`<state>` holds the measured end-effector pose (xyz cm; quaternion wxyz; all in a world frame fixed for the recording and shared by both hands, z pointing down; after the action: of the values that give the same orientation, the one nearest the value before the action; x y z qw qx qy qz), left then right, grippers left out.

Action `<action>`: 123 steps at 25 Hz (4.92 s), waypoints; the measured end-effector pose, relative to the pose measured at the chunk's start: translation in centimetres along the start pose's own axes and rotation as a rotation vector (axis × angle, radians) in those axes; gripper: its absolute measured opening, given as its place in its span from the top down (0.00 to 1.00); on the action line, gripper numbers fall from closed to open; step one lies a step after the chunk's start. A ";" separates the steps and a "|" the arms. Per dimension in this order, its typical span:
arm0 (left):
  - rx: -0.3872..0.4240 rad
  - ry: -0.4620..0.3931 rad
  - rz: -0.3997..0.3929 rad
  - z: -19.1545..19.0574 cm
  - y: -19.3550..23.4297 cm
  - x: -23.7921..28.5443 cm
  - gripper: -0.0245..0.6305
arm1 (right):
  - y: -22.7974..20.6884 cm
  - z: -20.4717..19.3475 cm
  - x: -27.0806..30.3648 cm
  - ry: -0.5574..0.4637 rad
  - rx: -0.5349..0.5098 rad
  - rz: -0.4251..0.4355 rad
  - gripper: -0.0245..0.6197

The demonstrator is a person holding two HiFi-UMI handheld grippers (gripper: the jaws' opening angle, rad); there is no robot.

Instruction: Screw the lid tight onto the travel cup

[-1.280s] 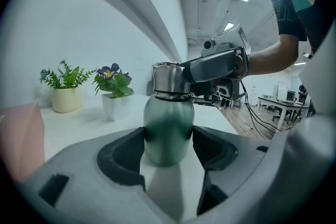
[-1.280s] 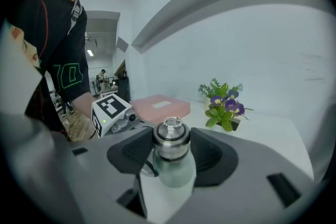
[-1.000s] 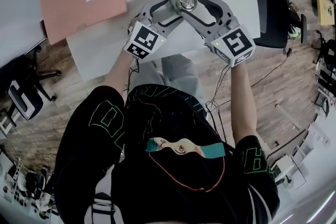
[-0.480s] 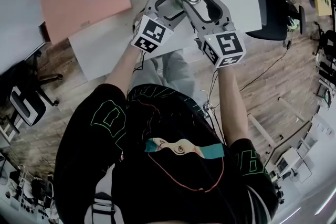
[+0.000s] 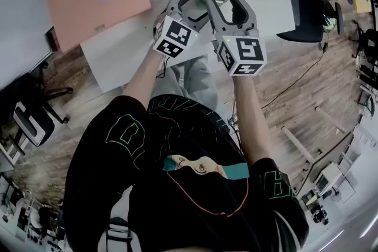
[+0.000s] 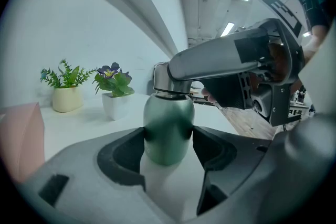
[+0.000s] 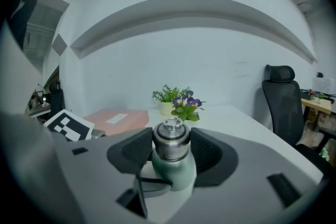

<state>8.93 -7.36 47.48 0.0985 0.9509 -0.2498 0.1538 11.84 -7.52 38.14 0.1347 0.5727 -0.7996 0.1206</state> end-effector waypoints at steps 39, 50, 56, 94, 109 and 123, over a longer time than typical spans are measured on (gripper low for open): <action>0.003 0.005 0.002 -0.2 -0.2 -0.1 0.51 | 0.2 1.0 0.7 0.044 -0.280 0.663 0.59; 0.002 0.004 0.002 -0.1 0.0 0.0 0.51 | 0.0 0.9 0.7 0.013 -0.129 0.357 0.60; 0.001 0.003 -0.003 -0.1 -0.2 0.1 0.51 | 0.0 0.8 0.4 -0.021 -0.045 0.171 0.60; 0.011 0.006 -0.002 0.0 -0.1 -0.3 0.51 | 0.1 1.1 0.7 0.021 -0.231 0.733 0.58; 0.002 0.010 0.006 -0.3 -0.1 0.0 0.51 | -0.1 0.7 0.5 0.012 -0.076 0.380 0.59; 0.002 0.010 0.003 -0.2 0.0 0.2 0.51 | -0.1 0.3 0.3 -0.001 0.091 -0.015 0.59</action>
<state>9.07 -7.37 47.74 0.0985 0.9498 -0.2508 0.1588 11.84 -7.88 37.96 0.1093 0.5842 -0.7890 0.1555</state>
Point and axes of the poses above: the fingertips, and each gripper's own axes: x forward along the fingers, y to its left, z out of its top, the point moved 2 cm from there along -x, backward along the fingers, and after that the axes turned 4 degrees about -z, right-handed, at the moved point
